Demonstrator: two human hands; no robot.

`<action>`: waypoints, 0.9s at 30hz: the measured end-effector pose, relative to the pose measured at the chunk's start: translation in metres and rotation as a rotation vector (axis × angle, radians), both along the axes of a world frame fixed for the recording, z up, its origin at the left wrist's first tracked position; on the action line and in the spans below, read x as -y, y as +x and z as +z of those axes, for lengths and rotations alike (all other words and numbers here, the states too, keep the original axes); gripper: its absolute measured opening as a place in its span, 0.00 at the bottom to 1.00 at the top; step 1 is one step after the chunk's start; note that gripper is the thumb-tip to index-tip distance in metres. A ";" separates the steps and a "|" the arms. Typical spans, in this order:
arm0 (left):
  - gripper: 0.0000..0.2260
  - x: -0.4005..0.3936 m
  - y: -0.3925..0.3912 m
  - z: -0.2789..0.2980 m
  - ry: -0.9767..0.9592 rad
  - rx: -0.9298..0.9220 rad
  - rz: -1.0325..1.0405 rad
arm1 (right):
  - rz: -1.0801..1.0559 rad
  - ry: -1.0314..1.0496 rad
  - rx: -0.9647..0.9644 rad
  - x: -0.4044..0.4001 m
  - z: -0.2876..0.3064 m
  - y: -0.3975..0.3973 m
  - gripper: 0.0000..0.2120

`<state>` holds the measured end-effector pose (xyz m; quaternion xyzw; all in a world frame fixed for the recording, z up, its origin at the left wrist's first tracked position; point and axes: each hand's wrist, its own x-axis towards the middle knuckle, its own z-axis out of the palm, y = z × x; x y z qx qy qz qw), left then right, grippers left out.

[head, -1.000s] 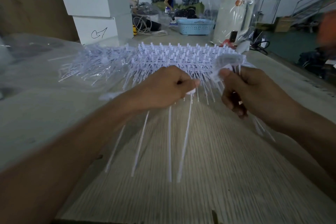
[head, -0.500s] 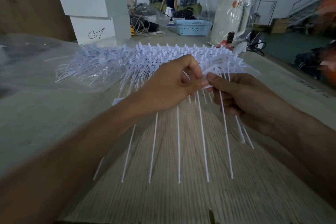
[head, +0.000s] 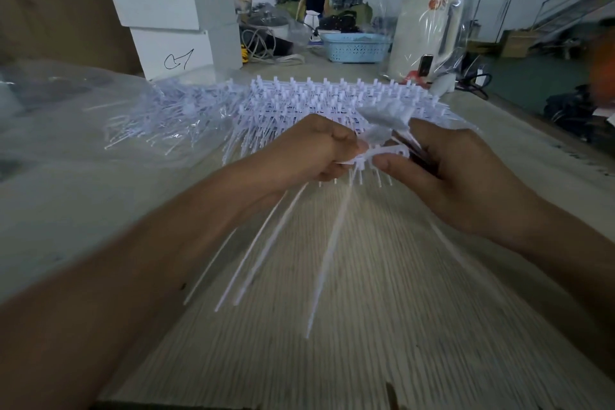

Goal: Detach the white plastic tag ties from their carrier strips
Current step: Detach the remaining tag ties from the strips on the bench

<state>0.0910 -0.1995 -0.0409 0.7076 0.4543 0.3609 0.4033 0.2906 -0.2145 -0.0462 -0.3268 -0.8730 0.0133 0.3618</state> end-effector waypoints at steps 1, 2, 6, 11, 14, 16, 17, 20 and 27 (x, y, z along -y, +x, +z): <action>0.11 0.001 0.001 0.000 -0.025 0.019 -0.010 | -0.008 0.054 0.066 -0.001 0.001 0.003 0.09; 0.10 0.001 0.001 -0.001 -0.040 0.032 -0.015 | -0.011 0.070 0.112 -0.003 0.000 0.006 0.13; 0.13 0.000 0.000 0.000 -0.012 -0.062 -0.047 | -0.026 0.051 0.148 -0.010 -0.005 0.009 0.20; 0.20 -0.004 -0.005 0.004 0.283 -0.425 -0.015 | 0.029 -0.117 0.112 -0.010 -0.011 0.003 0.08; 0.18 -0.007 -0.008 0.001 0.372 -0.521 -0.011 | 0.002 -0.172 0.084 -0.011 -0.015 0.000 0.08; 0.17 -0.008 -0.008 0.000 0.414 -0.576 0.004 | -0.010 -0.184 0.080 -0.013 -0.016 0.000 0.09; 0.16 -0.008 -0.009 0.000 0.429 -0.596 0.012 | -0.009 -0.188 0.079 -0.014 -0.016 0.000 0.09; 0.20 -0.007 -0.008 0.001 0.442 -0.673 0.035 | -0.026 -0.157 0.087 -0.014 -0.016 0.000 0.11; 0.15 -0.004 -0.008 0.002 0.369 -0.579 -0.038 | -0.027 -0.433 0.046 -0.016 -0.009 0.006 0.21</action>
